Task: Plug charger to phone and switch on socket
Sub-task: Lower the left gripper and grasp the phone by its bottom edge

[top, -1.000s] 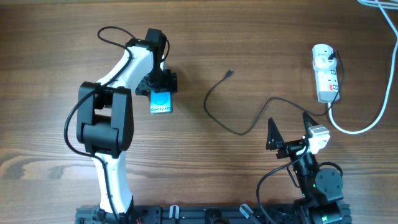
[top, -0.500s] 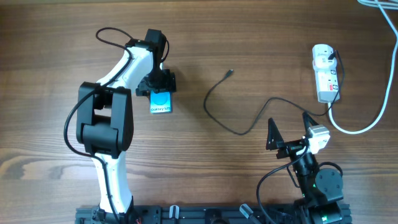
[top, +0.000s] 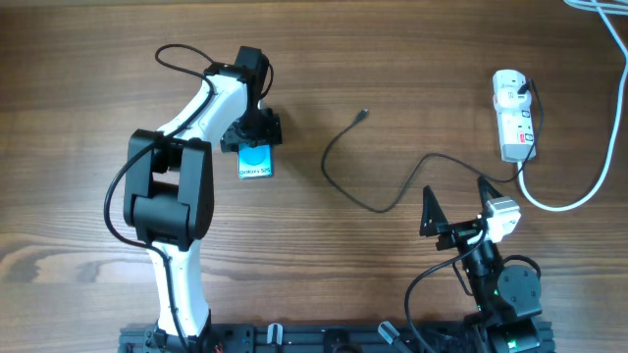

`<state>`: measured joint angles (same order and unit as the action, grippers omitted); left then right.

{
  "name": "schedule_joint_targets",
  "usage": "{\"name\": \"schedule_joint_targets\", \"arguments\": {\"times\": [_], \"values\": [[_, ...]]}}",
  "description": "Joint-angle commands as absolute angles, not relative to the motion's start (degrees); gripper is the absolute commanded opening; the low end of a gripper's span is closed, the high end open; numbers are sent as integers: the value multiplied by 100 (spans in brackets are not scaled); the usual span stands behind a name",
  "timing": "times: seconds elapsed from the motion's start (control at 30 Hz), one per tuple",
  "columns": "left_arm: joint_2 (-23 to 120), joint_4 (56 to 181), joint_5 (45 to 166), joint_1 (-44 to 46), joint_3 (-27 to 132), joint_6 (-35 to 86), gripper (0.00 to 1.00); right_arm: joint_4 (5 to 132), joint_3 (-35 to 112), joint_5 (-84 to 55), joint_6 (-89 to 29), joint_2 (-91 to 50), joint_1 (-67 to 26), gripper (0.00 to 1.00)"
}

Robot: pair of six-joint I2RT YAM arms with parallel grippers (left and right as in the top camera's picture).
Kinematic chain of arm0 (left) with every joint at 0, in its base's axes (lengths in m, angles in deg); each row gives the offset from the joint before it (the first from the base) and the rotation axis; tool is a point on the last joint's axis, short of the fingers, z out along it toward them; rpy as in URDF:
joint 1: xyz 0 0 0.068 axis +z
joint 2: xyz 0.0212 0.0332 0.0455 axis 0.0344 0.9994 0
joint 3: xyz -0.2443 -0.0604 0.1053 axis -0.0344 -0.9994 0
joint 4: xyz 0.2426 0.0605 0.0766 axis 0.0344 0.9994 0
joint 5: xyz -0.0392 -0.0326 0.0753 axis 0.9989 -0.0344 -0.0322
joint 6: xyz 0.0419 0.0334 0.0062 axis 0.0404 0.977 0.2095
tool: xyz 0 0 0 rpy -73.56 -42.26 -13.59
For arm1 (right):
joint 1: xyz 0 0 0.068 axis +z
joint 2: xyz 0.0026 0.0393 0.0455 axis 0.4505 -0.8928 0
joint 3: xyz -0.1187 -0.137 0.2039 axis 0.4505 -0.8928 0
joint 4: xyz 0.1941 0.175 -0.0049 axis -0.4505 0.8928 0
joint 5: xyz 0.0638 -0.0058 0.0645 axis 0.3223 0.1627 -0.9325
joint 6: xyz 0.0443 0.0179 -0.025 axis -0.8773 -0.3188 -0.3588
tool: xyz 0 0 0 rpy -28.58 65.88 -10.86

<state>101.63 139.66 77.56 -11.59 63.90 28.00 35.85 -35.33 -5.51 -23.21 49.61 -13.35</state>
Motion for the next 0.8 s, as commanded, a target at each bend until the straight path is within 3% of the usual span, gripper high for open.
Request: {"name": "schedule_joint_targets", "arguments": {"times": [0.0,0.2,0.4,0.77], "values": [[10285,13902,7841,-1218,6202,2703,78,3566,-3539,-627,-2205,4974,-1324,100],[10285,13891,7839,-1218,6202,2706,75,3566,-3539,-627,-2205,4974,-1324,100],[10285,13885,7800,-1218,6202,2706,62,3566,-3539,-627,-2207,4974,-1324,100],[10281,13948,7798,-1216,6204,2703,63,3566,-3539,-627,-2207,4974,-1324,100]]}}
